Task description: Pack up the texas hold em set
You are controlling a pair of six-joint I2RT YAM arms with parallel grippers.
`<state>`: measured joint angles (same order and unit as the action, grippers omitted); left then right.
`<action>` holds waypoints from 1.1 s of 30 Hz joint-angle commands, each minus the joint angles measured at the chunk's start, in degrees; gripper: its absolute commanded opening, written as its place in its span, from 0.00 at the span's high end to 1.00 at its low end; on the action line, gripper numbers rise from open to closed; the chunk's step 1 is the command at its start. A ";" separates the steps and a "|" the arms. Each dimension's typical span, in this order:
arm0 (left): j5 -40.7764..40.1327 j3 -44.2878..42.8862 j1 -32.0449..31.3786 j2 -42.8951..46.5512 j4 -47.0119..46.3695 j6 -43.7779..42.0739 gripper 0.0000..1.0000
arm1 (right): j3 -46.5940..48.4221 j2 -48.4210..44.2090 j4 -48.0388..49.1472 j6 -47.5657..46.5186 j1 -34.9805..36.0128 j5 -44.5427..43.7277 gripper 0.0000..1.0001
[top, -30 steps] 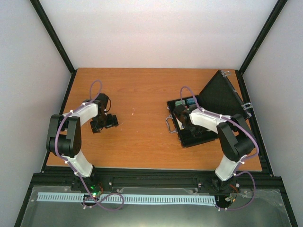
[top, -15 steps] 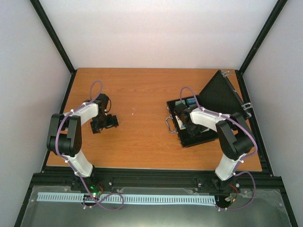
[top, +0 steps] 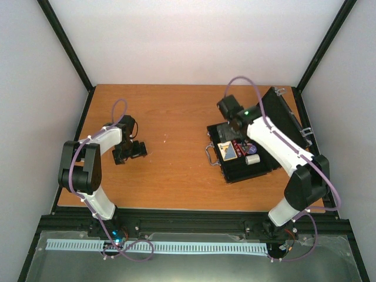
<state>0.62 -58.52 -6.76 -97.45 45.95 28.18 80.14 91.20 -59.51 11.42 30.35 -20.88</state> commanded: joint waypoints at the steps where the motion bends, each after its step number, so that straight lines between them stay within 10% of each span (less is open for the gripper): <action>1: 0.76 -3.56 -0.09 0.41 0.09 0.02 0.00 | 12.55 0.79 -4.74 1.02 -1.55 -6.62 0.00; 15: 1.31 -3.18 -0.35 1.78 1.07 -0.40 0.00 | 25.53 8.85 -4.22 -2.24 -15.39 -21.65 0.00; 33: 1.74 -2.83 -0.35 1.03 0.64 -0.85 0.00 | 15.81 5.57 -3.72 -5.60 -23.15 -4.98 0.00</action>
<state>1.85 -60.90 -6.87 -97.06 46.37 28.18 97.78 99.42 -63.18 7.51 7.46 -30.79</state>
